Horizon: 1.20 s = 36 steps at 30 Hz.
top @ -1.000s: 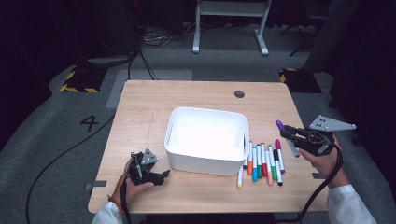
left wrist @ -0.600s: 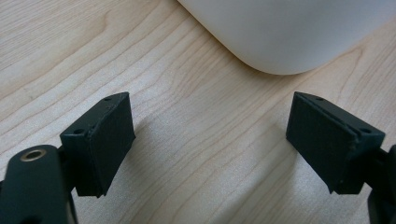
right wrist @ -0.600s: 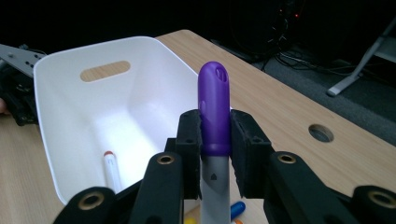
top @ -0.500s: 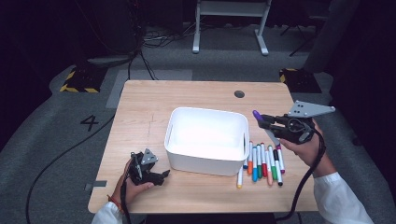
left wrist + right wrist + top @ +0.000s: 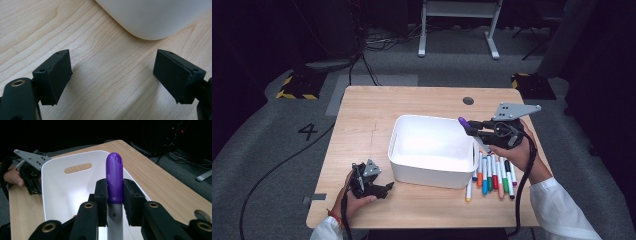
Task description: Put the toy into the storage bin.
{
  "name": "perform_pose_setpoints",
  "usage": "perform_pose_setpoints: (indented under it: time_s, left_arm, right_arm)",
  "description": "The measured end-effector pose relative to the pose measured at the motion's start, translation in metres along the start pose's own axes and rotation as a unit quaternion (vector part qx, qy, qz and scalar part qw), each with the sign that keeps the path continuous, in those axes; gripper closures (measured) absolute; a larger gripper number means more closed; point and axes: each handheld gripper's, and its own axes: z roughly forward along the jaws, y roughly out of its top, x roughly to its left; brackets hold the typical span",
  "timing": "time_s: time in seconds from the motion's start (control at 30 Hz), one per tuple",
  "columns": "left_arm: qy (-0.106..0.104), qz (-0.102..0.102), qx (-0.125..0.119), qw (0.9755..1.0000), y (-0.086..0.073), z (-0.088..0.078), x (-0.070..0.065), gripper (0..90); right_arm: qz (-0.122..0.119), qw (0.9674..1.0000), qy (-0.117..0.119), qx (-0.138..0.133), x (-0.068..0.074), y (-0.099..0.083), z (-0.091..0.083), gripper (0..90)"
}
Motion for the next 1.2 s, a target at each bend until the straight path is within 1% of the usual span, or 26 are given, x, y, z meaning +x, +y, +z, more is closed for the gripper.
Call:
perform_pose_setpoints:
  time_s: [0.03,0.3,0.5,0.67,0.73,0.8,0.83,0.87,0.9,0.93,0.97,1.07,1.13,1.2]
  left_arm:
    - [0.0,0.0,0.0,1.0,0.0,0.0,0.0,15.3]
    - [0.001,0.001,0.0,1.0,0.0,0.0,0.0,15.3]
    - [0.0,0.001,0.0,1.0,0.0,0.0,0.0,15.3]
    - [0.002,0.001,0.0,1.0,0.0,0.0,0.0,15.4]
    - [0.003,0.0,0.0,1.0,0.0,0.0,0.0,15.3]
    - [0.001,0.001,0.0,1.0,0.0,0.0,0.0,15.3]
    - [0.003,0.0,0.0,1.0,0.0,0.0,0.0,15.3]
    - [0.0,0.001,0.0,1.0,0.0,0.0,0.0,15.3]
    - [0.003,0.0,0.0,1.0,0.0,0.0,0.0,15.3]
    - [0.0,0.001,0.0,1.0,0.0,0.0,0.0,15.3]
    - [0.0,0.0,0.0,1.0,0.0,0.0,0.0,15.4]
    - [0.0,0.001,0.0,1.0,0.0,0.0,0.0,15.3]
    - [0.0,0.0,0.0,1.0,0.0,0.0,0.0,15.3]
    - [0.003,0.0,0.0,1.0,0.0,0.0,0.0,15.3]
  right_arm:
    - [-0.005,1.0,0.001,0.004,0.001,0.001,0.003,74.7]
    - [-0.014,0.9995,0.024,0.017,0.009,0.011,0.024,74.7]
    - [-0.024,0.9984,0.035,0.037,0.015,0.015,0.041,74.7]
    - [-0.02,0.9971,0.046,0.056,0.015,0.014,0.054,74.7]
    - [-0.025,0.996,0.052,0.069,0.015,0.011,0.06,74.7]
    - [-0.024,0.995,0.056,0.079,0.016,0.008,0.065,74.7]
    - [-0.025,0.9942,0.059,0.087,0.017,0.005,0.069,74.6]
    - [-0.028,0.9933,0.063,0.093,0.017,0.003,0.072,74.6]
    - [-0.029,0.9924,0.064,0.101,0.019,0.001,0.074,74.7]
    - [-0.034,0.9914,0.066,0.107,0.019,-0.001,0.076,74.7]
    - [-0.033,0.9902,0.07,0.117,0.022,-0.003,0.079,74.7]
    - [-0.044,0.9868,0.074,0.138,0.026,-0.008,0.084,74.7]
    - [-0.054,0.9846,0.071,0.15,0.03,-0.012,0.088,74.7]
    - [-0.058,0.9821,0.078,0.161,0.033,-0.014,0.089,74.6]
